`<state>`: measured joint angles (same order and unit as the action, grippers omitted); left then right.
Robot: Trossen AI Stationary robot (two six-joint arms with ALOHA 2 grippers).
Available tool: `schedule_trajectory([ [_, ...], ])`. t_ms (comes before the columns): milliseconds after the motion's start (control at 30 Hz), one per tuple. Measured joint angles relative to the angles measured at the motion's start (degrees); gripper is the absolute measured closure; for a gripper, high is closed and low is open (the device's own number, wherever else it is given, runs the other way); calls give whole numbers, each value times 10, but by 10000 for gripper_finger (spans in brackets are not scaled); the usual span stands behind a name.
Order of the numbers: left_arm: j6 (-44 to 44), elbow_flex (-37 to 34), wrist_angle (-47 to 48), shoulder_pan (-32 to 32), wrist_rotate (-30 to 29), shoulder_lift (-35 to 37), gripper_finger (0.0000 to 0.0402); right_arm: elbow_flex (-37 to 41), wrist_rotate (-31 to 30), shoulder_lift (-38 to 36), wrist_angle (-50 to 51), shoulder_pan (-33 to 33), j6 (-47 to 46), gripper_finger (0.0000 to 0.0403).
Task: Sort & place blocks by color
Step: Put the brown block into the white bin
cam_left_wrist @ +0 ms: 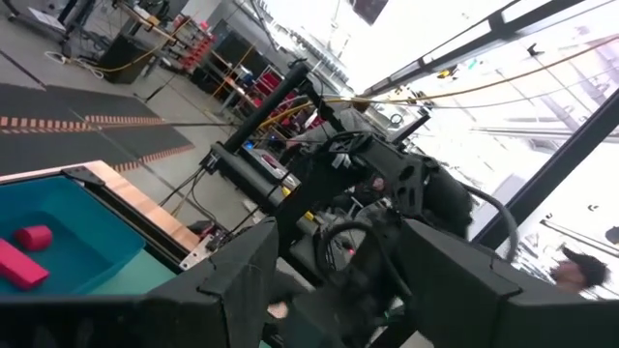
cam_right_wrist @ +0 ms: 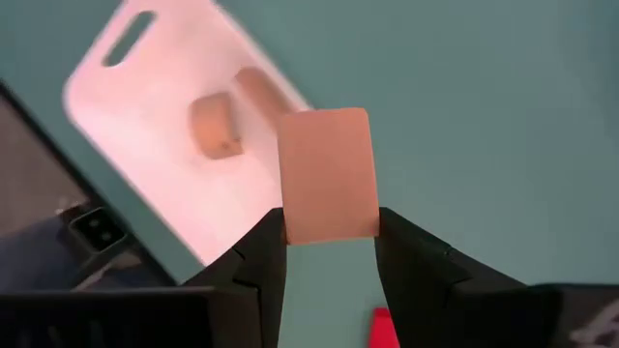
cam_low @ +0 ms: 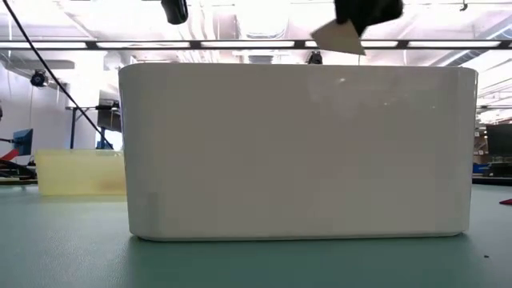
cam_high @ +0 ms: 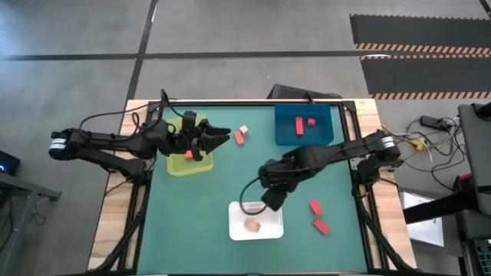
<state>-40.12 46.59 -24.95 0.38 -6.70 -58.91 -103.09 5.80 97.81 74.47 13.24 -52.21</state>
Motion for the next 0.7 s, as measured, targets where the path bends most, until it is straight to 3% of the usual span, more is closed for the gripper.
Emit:
schedule_trajectory([
  [333,5,-2,1,0,1,38,198,-123,52,115,2,4,28,281],
  [700,50,-8,0,0,-19,77,198,-134,109,186,1,33,19,282],
])
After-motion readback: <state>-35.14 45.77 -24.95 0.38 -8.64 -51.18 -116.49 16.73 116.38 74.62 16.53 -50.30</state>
